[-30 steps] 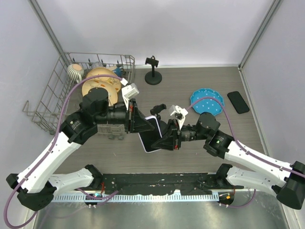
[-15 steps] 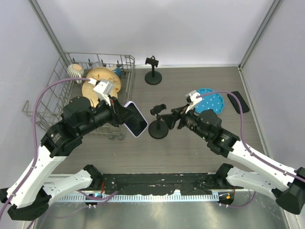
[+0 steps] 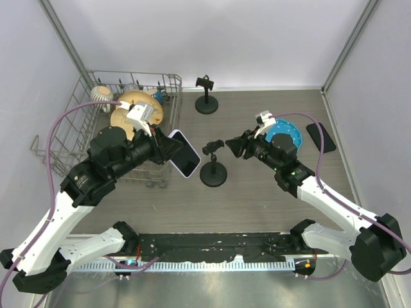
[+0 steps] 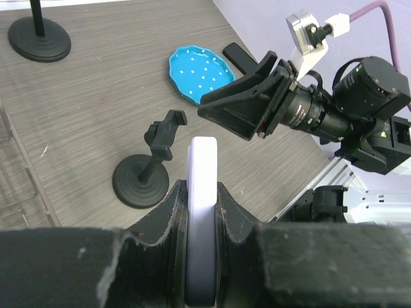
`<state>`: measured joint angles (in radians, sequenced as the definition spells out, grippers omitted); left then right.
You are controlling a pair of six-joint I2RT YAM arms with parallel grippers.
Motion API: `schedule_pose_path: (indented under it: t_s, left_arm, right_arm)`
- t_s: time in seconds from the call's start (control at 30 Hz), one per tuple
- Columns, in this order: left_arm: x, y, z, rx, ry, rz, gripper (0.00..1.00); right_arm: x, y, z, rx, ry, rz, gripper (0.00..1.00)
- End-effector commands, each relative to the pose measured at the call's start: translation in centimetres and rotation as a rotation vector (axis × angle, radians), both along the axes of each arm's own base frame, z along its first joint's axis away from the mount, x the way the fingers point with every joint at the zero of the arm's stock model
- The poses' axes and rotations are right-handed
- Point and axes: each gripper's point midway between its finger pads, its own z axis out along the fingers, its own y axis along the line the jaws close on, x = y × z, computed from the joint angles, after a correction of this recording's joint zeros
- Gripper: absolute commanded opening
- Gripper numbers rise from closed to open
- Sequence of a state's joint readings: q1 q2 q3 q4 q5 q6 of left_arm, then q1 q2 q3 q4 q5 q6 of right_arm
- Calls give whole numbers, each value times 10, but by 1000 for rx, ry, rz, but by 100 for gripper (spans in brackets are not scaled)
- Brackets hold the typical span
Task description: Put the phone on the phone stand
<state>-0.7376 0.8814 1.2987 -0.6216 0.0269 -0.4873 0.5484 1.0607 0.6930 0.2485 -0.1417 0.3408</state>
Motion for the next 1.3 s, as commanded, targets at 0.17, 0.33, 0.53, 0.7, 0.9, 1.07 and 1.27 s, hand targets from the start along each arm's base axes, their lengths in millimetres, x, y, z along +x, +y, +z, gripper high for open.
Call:
schedule_pose_path:
  t_s: [0.17,0.33,0.53,0.7,0.9,1.07,1.27]
  left_arm:
    - [21,-18,48,-124,-132,4,0]
    - [27,-25,46,-119,-135,-7,0]
    - [30,-29,41,-103,-144,-17,0]
    - [34,-37,37,-84,-161,-47,0]
    - [40,-59,34,-78,-210,-139,0]
    - [49,-72,30,-100,-234,-237,0]
    - [57,-74,34,-244,-241,-415,0]
  right_arm:
    - [2,23,9,-2,-115,126,43]
    - [7,26,6,2,-117,126,39]
    - [5,35,3,17,-116,162,39]
    - [6,38,-1,20,-109,165,33]
    - [5,46,-6,15,-112,214,8]
    - [4,44,-9,1,-127,213,1]
    - [2,44,-10,-6,-136,221,1]
